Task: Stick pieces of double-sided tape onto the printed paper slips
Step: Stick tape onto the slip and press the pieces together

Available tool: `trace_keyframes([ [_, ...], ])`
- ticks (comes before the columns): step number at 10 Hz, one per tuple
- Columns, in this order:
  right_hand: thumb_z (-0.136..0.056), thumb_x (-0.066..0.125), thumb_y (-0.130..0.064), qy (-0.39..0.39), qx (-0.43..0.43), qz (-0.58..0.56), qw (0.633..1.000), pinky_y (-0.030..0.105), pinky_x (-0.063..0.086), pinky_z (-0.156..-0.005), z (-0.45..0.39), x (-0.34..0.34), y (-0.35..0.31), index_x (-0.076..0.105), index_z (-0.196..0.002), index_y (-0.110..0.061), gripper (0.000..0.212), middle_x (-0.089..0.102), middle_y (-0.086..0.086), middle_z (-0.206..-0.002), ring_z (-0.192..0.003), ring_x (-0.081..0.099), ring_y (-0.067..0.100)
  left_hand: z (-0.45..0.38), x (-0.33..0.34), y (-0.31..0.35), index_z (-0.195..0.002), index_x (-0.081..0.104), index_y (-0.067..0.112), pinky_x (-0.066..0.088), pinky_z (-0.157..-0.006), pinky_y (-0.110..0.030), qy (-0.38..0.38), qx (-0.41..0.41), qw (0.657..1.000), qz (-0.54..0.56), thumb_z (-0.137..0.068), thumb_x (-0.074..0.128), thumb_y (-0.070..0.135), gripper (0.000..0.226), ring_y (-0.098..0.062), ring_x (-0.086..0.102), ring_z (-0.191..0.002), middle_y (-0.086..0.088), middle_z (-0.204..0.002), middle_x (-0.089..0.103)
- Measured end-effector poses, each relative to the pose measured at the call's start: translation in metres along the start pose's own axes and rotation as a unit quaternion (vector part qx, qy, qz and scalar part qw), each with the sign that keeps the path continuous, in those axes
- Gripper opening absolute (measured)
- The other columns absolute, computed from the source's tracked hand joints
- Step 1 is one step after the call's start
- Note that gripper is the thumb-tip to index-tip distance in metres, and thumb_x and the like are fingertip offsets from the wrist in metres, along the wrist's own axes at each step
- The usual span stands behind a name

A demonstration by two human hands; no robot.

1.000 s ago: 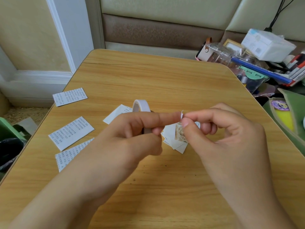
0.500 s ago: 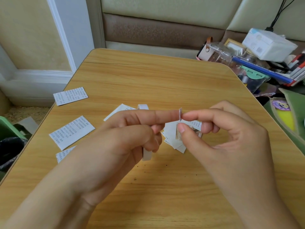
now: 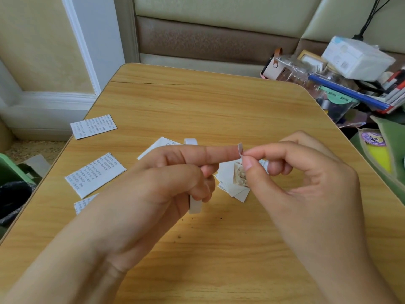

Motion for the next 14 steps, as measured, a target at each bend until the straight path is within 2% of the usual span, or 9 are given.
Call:
trace_keyframes([
  [2, -0.079, 0.067, -0.023, -0.011, 0.013, -0.042, 0.999, 0.010, 0.036, -0.067, 0.000, 0.000, 0.001, 0.069, -0.078, -0.028, 0.006, 0.050, -0.003, -0.069, -0.069, 0.050, 0.010, -0.001, -0.005, -0.007, -0.110, 0.052, -0.023, 0.044, -0.050, -0.014, 0.014, 0.007, 0.998, 0.054, -0.062, 0.052, 0.004, 0.055, -0.002, 0.052, -0.049, 0.007, -0.055, 0.055],
  [5, -0.078, 0.065, -0.031, 0.002, 0.045, -0.057, 0.997, 0.009, 0.035, -0.065, 0.000, 0.001, 0.002, 0.067, -0.074, -0.031, 0.004, 0.048, -0.007, -0.065, -0.067, 0.048, 0.006, 0.001, -0.002, -0.005, -0.103, 0.063, -0.009, 0.038, -0.049, -0.012, 0.038, 0.009, 0.999, -0.004, -0.059, 0.054, 0.008, 0.048, -0.003, 0.043, -0.049, 0.010, -0.055, 0.047],
  [6, -0.077, 0.065, -0.036, 0.007, 0.062, -0.059, 0.996, 0.008, 0.035, -0.064, 0.000, 0.001, 0.004, 0.067, -0.074, -0.032, 0.006, 0.047, -0.007, -0.064, -0.066, 0.048, 0.006, 0.006, 0.002, 0.002, -0.098, 0.075, 0.029, 0.030, -0.051, -0.017, 0.053, 0.041, 0.996, -0.059, -0.061, 0.051, 0.006, 0.050, -0.022, 0.031, -0.060, 0.007, -0.065, 0.038],
  [7, -0.076, 0.065, -0.037, 0.003, 0.078, -0.078, 0.994, 0.008, 0.035, -0.064, 0.000, 0.002, 0.006, 0.069, -0.074, -0.031, 0.007, 0.048, -0.005, -0.063, -0.065, 0.048, 0.006, 0.008, 0.005, 0.008, -0.099, 0.070, 0.045, 0.033, -0.053, -0.012, 0.061, 0.075, 0.988, -0.123, -0.064, 0.051, 0.007, 0.056, -0.014, 0.034, -0.061, 0.006, -0.069, 0.037],
  [9, -0.077, 0.068, -0.036, -0.009, 0.103, -0.134, 0.986, 0.015, 0.039, -0.062, 0.000, 0.003, 0.012, 0.071, -0.072, -0.028, 0.010, 0.053, 0.004, -0.064, -0.064, 0.050, 0.011, 0.007, 0.006, 0.011, -0.102, 0.068, 0.048, 0.035, -0.057, -0.009, 0.066, 0.082, 0.985, -0.136, -0.064, 0.053, 0.007, 0.058, -0.005, 0.039, -0.062, 0.006, -0.069, 0.038],
  [11, -0.078, 0.067, -0.036, -0.011, 0.121, -0.155, 0.980, 0.033, 0.044, -0.064, 0.000, 0.006, 0.015, 0.072, -0.077, -0.028, 0.010, 0.058, 0.004, -0.067, -0.066, 0.054, 0.014, 0.007, 0.007, 0.009, -0.099, 0.073, 0.038, 0.029, -0.052, -0.025, 0.053, 0.067, 0.993, -0.082, -0.062, 0.051, 0.004, 0.054, -0.028, 0.030, -0.064, 0.006, -0.068, 0.036],
  [12, -0.080, 0.068, -0.029, -0.006, 0.123, -0.157, 0.980, 0.037, 0.045, -0.065, 0.001, 0.005, 0.014, 0.072, -0.077, -0.028, 0.006, 0.060, 0.004, -0.069, -0.067, 0.056, 0.016, 0.006, 0.005, 0.007, -0.098, 0.074, 0.036, 0.030, -0.052, -0.018, 0.048, 0.073, 0.994, -0.065, -0.059, 0.055, 0.005, 0.054, -0.022, 0.030, -0.064, 0.008, -0.069, 0.036],
  [13, -0.079, 0.064, -0.032, 0.003, 0.123, -0.165, 0.979, 0.044, 0.047, -0.069, 0.001, 0.004, 0.013, 0.072, -0.082, -0.030, 0.008, 0.061, 0.000, -0.071, -0.069, 0.057, 0.017, 0.006, 0.006, 0.007, -0.100, 0.074, 0.034, 0.035, -0.056, -0.012, 0.019, 0.083, 0.996, -0.031, -0.054, 0.057, 0.019, 0.051, -0.011, 0.034, -0.063, 0.011, -0.069, 0.038],
  [14, -0.076, 0.069, -0.034, 0.009, 0.111, -0.161, 0.981, 0.032, 0.045, -0.068, 0.000, 0.003, 0.010, 0.072, -0.084, -0.032, 0.009, 0.051, -0.002, -0.067, -0.066, 0.052, 0.014, 0.006, 0.006, 0.006, -0.100, 0.074, 0.033, 0.038, -0.058, -0.012, 0.010, 0.085, 0.996, -0.001, -0.055, 0.057, 0.023, 0.049, -0.009, 0.036, -0.063, 0.010, -0.070, 0.039],
])
Point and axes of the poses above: each hand's wrist, its own z-axis away from the middle knuckle, its own x-axis out of the palm, y = z × x, the point moved 6 cm from there along -z, towards the middle knuckle
